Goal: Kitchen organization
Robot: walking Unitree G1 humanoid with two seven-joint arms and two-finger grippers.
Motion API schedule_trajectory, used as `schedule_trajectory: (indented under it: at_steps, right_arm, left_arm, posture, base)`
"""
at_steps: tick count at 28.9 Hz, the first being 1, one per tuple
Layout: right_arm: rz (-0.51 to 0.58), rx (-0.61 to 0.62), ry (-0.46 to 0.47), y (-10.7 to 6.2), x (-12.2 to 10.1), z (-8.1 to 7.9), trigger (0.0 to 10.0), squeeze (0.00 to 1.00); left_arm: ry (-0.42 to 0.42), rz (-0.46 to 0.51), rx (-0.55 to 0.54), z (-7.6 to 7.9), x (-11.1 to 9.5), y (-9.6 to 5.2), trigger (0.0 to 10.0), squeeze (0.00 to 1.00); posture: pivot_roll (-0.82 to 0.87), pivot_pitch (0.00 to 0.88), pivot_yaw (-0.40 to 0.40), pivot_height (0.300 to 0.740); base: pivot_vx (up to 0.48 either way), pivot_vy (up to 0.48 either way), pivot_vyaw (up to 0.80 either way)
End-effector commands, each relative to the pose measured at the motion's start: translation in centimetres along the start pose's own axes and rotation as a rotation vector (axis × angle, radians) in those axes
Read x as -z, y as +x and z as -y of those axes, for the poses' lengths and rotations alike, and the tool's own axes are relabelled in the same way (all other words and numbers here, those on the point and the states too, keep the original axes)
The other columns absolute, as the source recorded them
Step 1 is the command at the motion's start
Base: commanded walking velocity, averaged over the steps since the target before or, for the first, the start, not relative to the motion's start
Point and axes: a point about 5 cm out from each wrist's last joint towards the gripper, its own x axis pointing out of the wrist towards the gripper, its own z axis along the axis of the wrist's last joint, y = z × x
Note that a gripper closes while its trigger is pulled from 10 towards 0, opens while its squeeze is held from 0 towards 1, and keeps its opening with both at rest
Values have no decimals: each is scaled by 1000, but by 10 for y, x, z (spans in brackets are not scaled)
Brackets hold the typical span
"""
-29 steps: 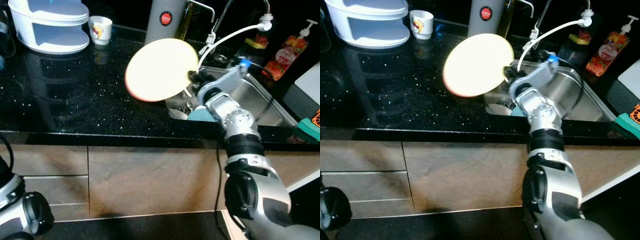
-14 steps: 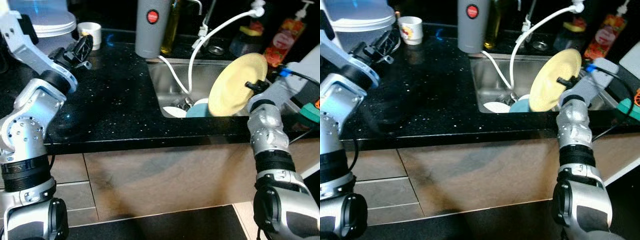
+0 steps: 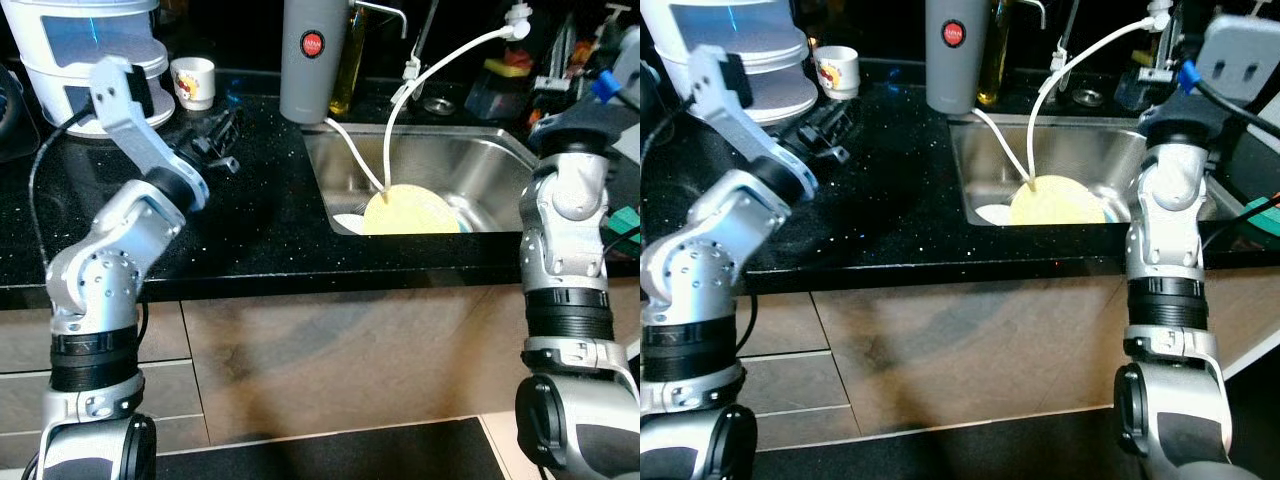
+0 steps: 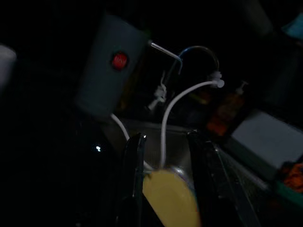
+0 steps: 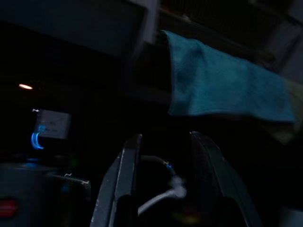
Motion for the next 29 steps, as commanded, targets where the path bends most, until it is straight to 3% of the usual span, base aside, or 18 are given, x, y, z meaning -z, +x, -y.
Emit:
schedule_trajectory:
  at_steps: [1, 4, 6, 8, 20, 22, 24, 28, 29]
  right_arm:
    - [-54, -50, 4, -14, 7, -11, 10000, 0]
    - [-140, -45, 19, -33, 20, -15, 10000, 0]
    - [-140, -45, 19, -33, 20, -15, 10000, 0]
    - [-183, -1, -37, -47, 28, -6, 10000, 0]
    - [-202, 33, -218, -52, 26, 6, 10000, 0]
    - [-245, 115, -398, -55, 32, 26, 10000, 0]
    - [-245, 115, -398, -55, 32, 26, 10000, 0]
    - [-399, 309, -640, -88, 50, 91, 10000, 0]
    - [-399, 309, -640, -88, 50, 91, 10000, 0]
  left_arm:
    - [109, 6, 48, 13, 4, -2, 10000, 0]
    - [202, 9, 94, 22, 9, -5, 10000, 0]
    - [202, 9, 94, 22, 9, -5, 10000, 0]
    - [256, 22, 143, 32, 13, -9, 10000, 0]
    - [315, 19, 137, 32, 21, -9, 10000, 0]
    - [305, -9, 192, 35, 26, -14, 10000, 0]
    - [305, -9, 192, 35, 26, -14, 10000, 0]
    - [288, -151, 380, 40, 48, -43, 10000, 0]
    - [288, -151, 380, 40, 48, -43, 10000, 0]
  posture:
    - [130, 0, -63, 740]
    - [129, 4, -67, 740]
    - [129, 4, -67, 740]
    - [123, 12, -66, 740]
    - [122, 20, -73, 740]
    - [117, 24, -79, 740]
    - [117, 24, -79, 740]
    - [115, 30, -83, 740]
    - [115, 30, -83, 740]
  base:
    - [0, 0, 0]
    - [0, 0, 0]
    - [0, 0, 0]
    - [0, 0, 0]
    - [0, 0, 0]
    - [0, 0, 0]
    - [0, 0, 0]
    - [0, 0, 0]
    - [0, 0, 0]
